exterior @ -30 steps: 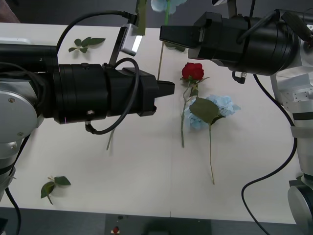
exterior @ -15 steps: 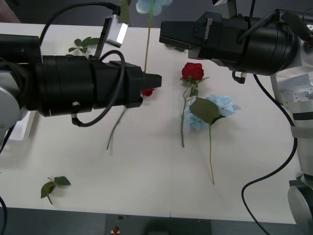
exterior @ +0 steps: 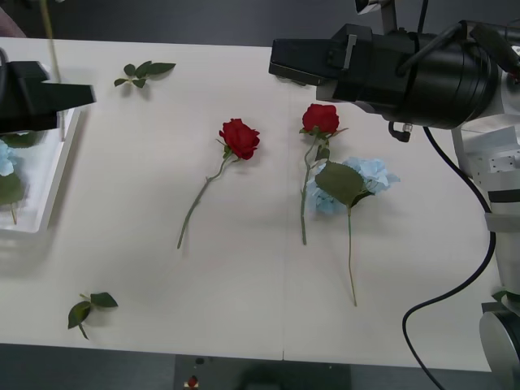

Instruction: Put the red flowers into the right box and the blue flowers into the left box

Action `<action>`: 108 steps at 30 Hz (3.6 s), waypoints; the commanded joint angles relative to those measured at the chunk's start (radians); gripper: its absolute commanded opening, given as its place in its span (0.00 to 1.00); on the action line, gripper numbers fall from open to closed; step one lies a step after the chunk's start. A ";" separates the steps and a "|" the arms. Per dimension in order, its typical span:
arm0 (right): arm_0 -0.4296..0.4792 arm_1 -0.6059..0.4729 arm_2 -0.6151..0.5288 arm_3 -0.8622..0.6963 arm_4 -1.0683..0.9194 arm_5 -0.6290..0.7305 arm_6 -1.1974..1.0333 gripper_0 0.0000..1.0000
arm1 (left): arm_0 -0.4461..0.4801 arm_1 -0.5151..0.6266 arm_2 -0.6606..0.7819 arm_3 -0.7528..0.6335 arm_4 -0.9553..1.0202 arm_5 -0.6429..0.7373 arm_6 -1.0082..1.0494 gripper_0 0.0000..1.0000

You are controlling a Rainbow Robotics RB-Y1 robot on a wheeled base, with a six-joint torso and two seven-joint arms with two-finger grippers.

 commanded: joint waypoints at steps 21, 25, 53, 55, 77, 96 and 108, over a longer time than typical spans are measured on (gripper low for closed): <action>0.013 -0.209 -0.057 -0.043 0.353 0.218 -0.294 1.00 | 0.259 0.253 0.163 0.649 -0.126 0.108 -0.420 0.00; 0.014 -0.227 -0.057 -0.071 0.458 0.290 -0.380 1.00 | 0.261 0.265 0.099 0.772 -0.081 0.071 -0.575 0.00; 0.154 -0.247 0.130 -0.295 0.979 0.443 -0.651 1.00 | 0.267 0.268 0.107 1.031 0.253 0.073 -1.061 0.89; 0.169 -0.249 0.156 -0.303 1.016 0.428 -0.651 1.00 | 0.267 0.270 0.154 1.017 0.288 0.139 -1.057 0.92; 0.269 -0.298 0.436 -0.266 1.295 0.146 -0.670 1.00 | 0.249 0.262 0.214 0.538 0.307 0.196 -0.612 1.00; 0.274 -0.272 0.526 -0.114 1.372 -0.035 -0.685 0.05 | 0.094 0.097 -0.024 0.304 -0.006 -0.008 -0.380 1.00; 0.274 -0.262 0.526 -0.114 1.375 -0.048 -0.698 0.00 | 0.026 -0.015 -0.126 0.296 -0.121 -0.038 -0.388 1.00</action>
